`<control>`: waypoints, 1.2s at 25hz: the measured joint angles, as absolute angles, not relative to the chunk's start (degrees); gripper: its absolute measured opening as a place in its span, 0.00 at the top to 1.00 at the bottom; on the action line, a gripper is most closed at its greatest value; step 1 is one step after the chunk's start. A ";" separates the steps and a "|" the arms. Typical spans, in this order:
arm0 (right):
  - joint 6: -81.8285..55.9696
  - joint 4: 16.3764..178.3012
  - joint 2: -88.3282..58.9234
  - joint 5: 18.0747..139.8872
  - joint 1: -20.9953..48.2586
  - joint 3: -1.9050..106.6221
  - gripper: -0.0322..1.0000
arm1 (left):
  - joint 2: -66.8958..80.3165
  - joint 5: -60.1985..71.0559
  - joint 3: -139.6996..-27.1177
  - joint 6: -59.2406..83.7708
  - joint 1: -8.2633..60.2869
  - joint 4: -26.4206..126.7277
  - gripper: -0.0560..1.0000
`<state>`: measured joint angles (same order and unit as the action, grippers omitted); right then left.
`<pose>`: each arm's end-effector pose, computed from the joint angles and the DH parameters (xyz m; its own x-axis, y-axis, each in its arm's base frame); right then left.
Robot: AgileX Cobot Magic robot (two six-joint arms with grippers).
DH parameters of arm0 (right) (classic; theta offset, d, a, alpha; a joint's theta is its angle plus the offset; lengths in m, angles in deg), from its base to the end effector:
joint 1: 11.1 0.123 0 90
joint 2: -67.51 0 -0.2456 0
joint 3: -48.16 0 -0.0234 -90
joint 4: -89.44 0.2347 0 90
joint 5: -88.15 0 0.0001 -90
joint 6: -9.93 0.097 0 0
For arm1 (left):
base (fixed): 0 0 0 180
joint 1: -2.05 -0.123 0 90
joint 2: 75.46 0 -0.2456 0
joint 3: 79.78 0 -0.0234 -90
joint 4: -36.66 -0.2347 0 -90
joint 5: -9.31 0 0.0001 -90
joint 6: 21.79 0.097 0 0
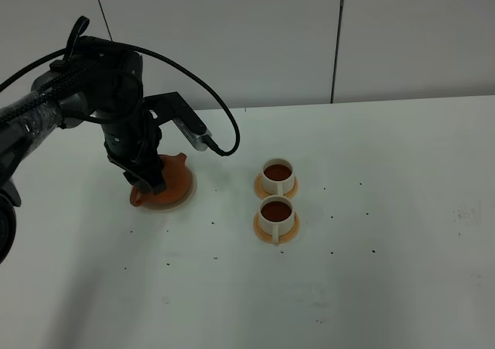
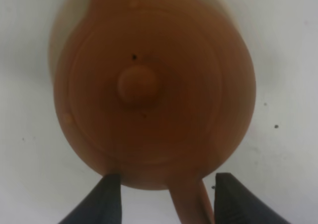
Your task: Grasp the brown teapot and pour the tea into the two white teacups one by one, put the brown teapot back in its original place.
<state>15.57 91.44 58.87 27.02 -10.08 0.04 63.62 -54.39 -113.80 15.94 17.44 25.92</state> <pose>0.0263 0.0034 0.2627 -0.4695 0.1066 -0.8765 0.0093 0.9932 0.1159 0.4261 -0.1005 0.1518 -0.5409 0.8402 -0.0381 0.8072 0.5313 0.2570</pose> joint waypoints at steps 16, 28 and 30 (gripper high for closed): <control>15.57 91.44 58.87 27.02 -10.08 0.04 0.74 | 63.62 -56.67 -113.80 17.62 17.44 26.04 0.44; 15.57 91.44 58.87 27.02 -10.08 0.04 0.74 | 61.55 -58.37 -113.80 17.85 17.44 26.03 0.44; 15.57 91.44 58.87 27.02 -10.08 0.04 0.74 | 61.23 -58.48 -113.80 17.89 17.44 26.03 0.44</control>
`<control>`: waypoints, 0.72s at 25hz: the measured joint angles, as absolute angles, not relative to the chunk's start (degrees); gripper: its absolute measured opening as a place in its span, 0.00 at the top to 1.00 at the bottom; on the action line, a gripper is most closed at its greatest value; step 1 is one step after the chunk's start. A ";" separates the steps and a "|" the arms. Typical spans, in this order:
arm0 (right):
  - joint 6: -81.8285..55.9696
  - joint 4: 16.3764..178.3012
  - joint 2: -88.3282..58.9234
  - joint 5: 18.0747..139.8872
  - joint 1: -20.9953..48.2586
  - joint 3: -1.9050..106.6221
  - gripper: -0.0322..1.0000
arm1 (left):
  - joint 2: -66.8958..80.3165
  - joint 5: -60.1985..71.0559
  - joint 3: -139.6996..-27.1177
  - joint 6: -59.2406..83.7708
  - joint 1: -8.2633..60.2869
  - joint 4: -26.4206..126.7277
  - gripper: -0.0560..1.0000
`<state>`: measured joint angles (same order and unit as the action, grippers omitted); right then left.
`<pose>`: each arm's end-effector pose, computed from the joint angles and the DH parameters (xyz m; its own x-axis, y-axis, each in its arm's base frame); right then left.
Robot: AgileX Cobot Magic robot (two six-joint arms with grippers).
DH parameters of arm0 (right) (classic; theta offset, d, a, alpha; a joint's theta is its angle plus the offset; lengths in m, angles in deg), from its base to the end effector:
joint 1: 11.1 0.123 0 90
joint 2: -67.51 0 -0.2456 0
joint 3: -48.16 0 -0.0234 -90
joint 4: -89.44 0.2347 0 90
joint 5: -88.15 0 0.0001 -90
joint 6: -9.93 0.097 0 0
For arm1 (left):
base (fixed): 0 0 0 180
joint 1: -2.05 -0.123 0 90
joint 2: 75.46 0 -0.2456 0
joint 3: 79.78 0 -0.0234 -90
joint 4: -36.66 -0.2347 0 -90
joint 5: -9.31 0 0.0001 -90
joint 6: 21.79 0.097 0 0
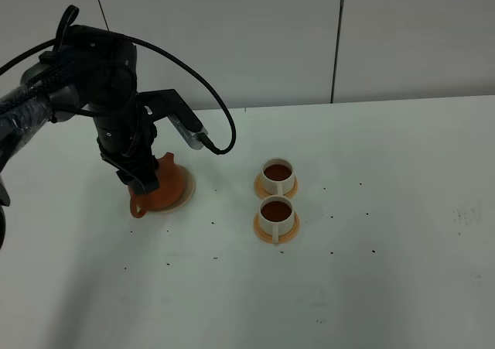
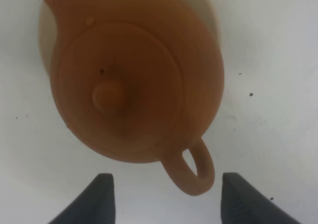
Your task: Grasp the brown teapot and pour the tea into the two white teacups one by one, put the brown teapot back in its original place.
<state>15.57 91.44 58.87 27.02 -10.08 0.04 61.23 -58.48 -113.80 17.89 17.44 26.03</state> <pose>0.0263 0.0034 0.2627 -0.4695 0.1066 -0.8765 0.0093 0.9932 0.1159 0.4182 -0.0979 0.1686 -0.5250 0.8511 -0.0078 0.8252 0.5112 0.2403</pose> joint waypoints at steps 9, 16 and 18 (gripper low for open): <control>15.57 91.44 58.87 27.02 -10.08 0.04 0.74 | 58.14 -58.66 -113.80 18.51 17.44 28.62 0.44; 15.57 91.44 58.87 27.02 -10.08 0.04 0.74 | 50.47 -58.78 -112.74 17.35 17.44 30.19 0.44; 15.57 91.44 58.87 27.02 -10.08 0.04 0.74 | 47.45 -58.78 -111.58 15.99 17.44 29.97 0.45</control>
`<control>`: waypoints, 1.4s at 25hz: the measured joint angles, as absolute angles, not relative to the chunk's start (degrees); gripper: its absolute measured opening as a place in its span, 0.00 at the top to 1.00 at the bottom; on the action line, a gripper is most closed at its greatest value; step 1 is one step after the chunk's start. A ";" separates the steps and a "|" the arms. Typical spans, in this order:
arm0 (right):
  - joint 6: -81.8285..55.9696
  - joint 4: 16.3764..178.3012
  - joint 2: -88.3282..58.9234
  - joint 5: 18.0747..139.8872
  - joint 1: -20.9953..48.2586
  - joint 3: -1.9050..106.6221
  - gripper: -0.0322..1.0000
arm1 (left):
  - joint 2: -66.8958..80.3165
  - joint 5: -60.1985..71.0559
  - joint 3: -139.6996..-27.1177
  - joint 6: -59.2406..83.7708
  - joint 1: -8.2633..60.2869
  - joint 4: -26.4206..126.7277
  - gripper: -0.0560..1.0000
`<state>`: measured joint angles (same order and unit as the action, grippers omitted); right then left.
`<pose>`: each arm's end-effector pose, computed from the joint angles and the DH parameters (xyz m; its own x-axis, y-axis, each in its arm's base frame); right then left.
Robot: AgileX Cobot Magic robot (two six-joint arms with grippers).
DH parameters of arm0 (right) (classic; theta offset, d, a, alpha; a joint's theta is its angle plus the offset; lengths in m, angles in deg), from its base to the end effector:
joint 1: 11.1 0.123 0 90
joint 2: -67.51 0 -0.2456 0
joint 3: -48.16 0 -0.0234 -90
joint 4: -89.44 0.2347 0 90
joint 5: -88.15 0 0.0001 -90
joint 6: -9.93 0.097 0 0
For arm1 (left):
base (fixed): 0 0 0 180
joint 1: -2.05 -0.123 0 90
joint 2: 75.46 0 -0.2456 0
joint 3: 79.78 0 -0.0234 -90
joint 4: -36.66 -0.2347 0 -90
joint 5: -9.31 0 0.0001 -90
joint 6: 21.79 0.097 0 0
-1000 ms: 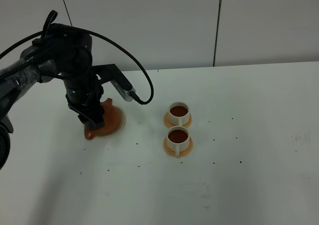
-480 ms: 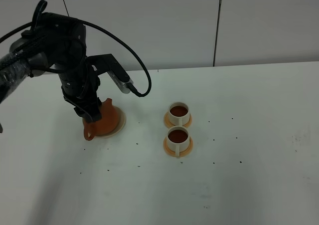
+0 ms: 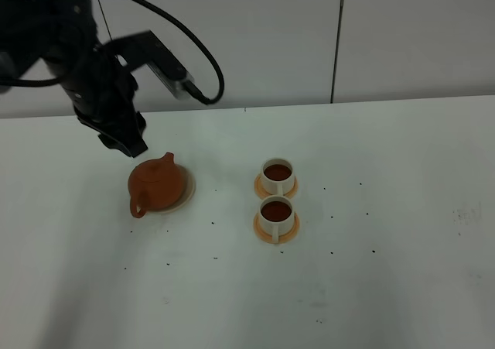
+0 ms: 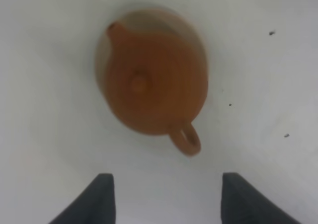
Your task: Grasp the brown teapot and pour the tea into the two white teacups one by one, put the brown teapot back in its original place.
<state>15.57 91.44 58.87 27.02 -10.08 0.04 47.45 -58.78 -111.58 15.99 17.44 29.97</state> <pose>0.0263 0.0034 0.2627 -0.4695 0.1066 -0.8765 0.0093 0.9932 0.1159 0.3912 -0.0968 0.2579 -0.5404 0.8155 -0.2073 0.7551 0.5787 0.3081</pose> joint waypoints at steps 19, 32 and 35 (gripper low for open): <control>15.57 91.44 58.87 27.02 -10.08 0.04 0.74 | 9.70 -58.83 -95.21 4.64 17.44 27.84 0.93; 15.57 91.44 58.87 27.02 -10.08 0.04 0.74 | -24.20 -58.83 -77.15 -9.69 17.44 25.52 0.93; 15.57 91.44 58.87 27.02 -10.08 0.04 0.74 | -32.59 -58.83 -70.45 -15.85 17.44 23.86 0.93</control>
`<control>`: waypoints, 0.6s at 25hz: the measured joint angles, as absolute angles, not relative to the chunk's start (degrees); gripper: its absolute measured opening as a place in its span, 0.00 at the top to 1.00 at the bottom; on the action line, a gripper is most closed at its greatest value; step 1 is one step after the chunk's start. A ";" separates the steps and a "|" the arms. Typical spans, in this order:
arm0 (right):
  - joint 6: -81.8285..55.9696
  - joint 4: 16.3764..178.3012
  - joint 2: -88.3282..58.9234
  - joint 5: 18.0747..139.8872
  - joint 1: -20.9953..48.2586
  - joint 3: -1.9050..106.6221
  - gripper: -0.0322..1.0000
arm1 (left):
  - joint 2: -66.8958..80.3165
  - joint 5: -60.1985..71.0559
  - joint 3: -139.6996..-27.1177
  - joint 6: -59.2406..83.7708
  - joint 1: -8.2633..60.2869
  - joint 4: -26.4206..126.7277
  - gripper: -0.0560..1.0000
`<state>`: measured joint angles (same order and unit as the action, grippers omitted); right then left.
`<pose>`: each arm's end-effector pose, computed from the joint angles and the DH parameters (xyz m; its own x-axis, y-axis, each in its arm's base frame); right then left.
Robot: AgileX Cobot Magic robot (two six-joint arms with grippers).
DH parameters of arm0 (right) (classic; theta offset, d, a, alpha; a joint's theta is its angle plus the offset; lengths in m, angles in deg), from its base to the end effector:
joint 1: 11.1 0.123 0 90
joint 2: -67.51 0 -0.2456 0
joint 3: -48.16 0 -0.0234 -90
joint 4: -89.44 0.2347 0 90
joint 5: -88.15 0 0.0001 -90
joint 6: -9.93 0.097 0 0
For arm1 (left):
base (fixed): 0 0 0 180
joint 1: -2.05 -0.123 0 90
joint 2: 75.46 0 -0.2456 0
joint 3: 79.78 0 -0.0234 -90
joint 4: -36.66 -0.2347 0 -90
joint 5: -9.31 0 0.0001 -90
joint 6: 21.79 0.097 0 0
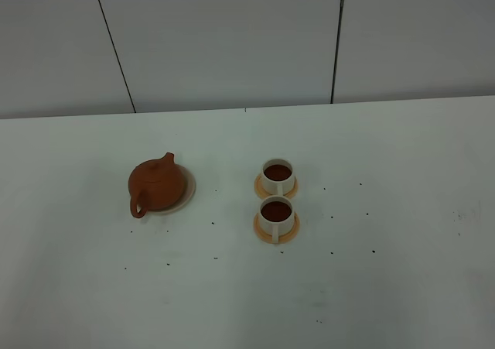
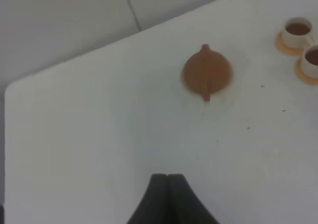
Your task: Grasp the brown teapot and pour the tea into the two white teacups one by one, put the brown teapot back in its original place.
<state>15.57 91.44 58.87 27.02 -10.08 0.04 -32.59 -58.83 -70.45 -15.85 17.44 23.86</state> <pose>0.0263 0.0034 0.2627 -0.4695 0.1066 -0.8765 0.0093 0.9932 0.1159 0.0761 -0.0002 0.4051 -0.4548 0.3150 -0.8330 0.1759 0.9487 0.2627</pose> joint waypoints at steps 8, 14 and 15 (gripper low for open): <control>15.57 91.44 58.87 27.02 -10.08 0.04 0.74 | -51.47 -54.94 -50.66 -28.78 17.44 23.72 0.93; 15.57 91.44 58.87 27.02 -10.08 0.04 0.74 | -57.82 -47.44 -35.54 -28.12 17.44 32.13 0.93; 15.57 91.44 58.87 27.02 -10.08 0.04 0.74 | -57.81 -47.28 -34.99 -26.46 17.44 33.69 0.93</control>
<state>15.57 91.44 58.87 27.02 -10.08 0.04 -57.81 -47.28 -34.99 -26.46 17.44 33.69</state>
